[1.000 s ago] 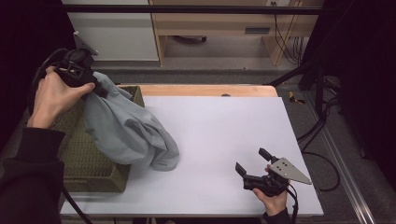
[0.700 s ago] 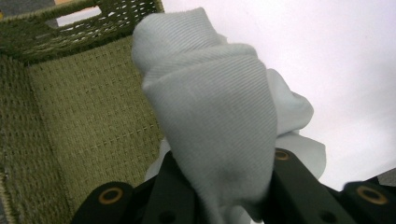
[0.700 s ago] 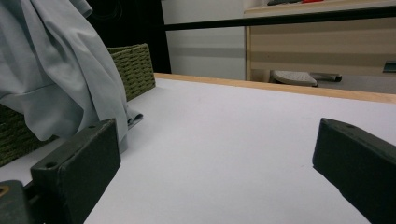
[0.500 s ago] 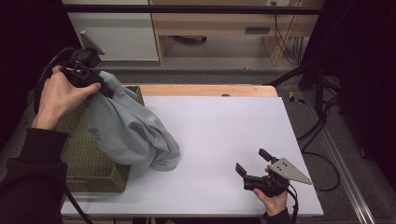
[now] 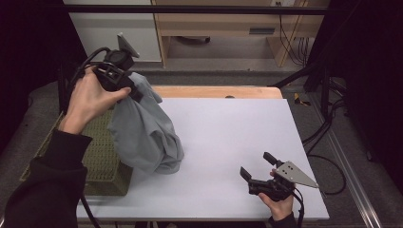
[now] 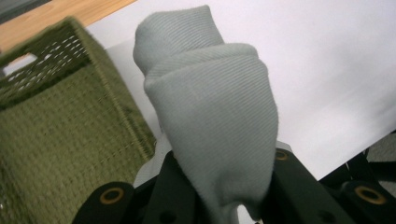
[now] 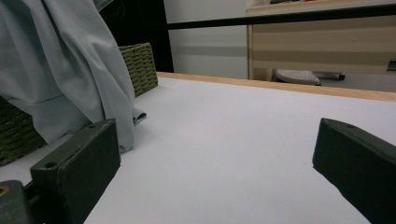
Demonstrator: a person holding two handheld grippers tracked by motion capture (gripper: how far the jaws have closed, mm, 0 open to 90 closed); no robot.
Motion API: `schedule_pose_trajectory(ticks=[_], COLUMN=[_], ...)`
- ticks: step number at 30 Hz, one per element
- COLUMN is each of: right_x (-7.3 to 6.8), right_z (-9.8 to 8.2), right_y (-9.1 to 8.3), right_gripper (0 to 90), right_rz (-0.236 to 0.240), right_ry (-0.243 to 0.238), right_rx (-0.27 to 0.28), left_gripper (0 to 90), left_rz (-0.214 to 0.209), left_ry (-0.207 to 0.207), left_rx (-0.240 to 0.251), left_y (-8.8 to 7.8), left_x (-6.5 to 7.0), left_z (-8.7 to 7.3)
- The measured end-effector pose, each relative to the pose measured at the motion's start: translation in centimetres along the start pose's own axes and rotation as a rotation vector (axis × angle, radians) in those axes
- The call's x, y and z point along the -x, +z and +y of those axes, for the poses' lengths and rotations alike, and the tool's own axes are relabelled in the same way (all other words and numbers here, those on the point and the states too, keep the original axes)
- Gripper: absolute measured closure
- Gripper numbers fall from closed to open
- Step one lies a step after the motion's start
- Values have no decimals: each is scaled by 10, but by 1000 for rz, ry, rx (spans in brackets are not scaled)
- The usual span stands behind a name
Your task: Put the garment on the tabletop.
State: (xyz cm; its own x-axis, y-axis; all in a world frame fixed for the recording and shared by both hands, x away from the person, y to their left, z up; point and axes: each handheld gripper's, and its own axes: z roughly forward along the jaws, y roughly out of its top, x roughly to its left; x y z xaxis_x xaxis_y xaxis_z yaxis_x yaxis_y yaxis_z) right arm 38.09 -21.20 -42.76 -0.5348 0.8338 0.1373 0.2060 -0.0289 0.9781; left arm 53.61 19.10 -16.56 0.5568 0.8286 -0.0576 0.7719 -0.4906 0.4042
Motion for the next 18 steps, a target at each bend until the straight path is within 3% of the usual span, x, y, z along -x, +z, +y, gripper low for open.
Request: schedule_pose_trajectory(ticks=[2,5,6,7,18], right_x=[0,0,-1,1,0], right_z=[1,1,2,1,3], right_y=[-1,-2,-2,-3,-4], right_gripper=[13,13,13,13,13], right_rz=[0,0,5,4,0], right_ry=[-8,-7,10,-12,0], right_rx=[-2,6,4,5,3], left_gripper=[803,803,803,803,804], left_rz=[-11,-19,-23,-30,-59], left_ry=[29,47,60,70,200], left_rx=[12,15,19,20,29], left_y=[4,6,7,7,23], left_x=[14,23,28,33,77], left_z=[6,9,11,12,26])
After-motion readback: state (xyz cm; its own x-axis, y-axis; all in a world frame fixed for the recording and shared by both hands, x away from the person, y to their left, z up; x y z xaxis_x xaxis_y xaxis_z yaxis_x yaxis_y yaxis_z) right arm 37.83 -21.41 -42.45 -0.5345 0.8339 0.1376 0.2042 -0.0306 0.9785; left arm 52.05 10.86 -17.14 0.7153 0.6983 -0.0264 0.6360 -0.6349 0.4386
